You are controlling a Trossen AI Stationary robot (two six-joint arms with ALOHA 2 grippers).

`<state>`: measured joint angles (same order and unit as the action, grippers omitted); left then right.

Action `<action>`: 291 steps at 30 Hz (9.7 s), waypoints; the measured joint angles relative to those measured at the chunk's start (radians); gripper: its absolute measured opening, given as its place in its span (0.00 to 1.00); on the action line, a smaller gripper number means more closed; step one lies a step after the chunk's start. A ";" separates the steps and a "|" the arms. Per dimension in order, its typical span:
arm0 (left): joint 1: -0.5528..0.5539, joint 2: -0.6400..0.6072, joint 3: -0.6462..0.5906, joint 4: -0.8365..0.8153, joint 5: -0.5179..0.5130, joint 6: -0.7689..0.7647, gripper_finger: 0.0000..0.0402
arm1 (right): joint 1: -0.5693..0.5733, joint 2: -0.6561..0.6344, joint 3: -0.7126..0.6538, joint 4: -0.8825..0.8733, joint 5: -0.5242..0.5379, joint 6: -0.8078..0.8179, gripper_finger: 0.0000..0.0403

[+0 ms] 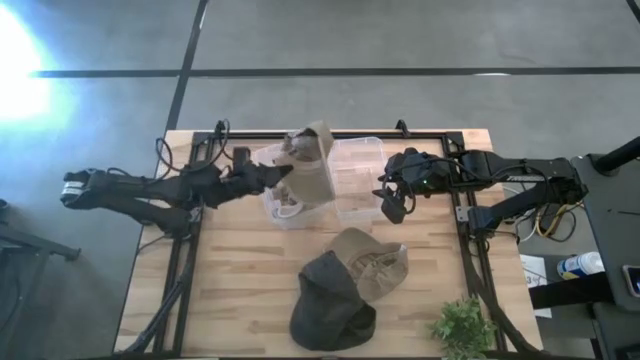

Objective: Pick & Place hat
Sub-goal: Put the left brown cap into the left transparent bin, then put the top blue cap into the right transparent bin

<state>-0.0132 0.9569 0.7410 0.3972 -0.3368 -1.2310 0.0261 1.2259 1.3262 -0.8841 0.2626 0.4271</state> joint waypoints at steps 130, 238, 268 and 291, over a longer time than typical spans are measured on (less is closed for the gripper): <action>-0.387 -0.098 -0.107 -0.029 -0.195 0.823 0.20 | -0.203 0.776 0.996 -0.267 -0.070 0.155 0.03; -0.694 0.458 0.135 -0.537 0.123 0.249 0.18 | 0.490 0.501 0.001 0.217 -0.376 0.778 0.51; -0.607 0.853 0.392 -0.638 0.117 0.074 0.18 | 0.230 0.583 -0.013 0.415 0.020 0.642 0.48; -0.611 0.854 0.258 -0.549 -0.253 -0.725 0.18 | 0.520 0.561 0.016 0.389 -0.424 0.898 0.48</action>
<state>-0.6244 1.8107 0.9989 -0.1514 -0.5898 -1.9562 0.5461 1.7871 1.3425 -0.4955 -0.1611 1.3253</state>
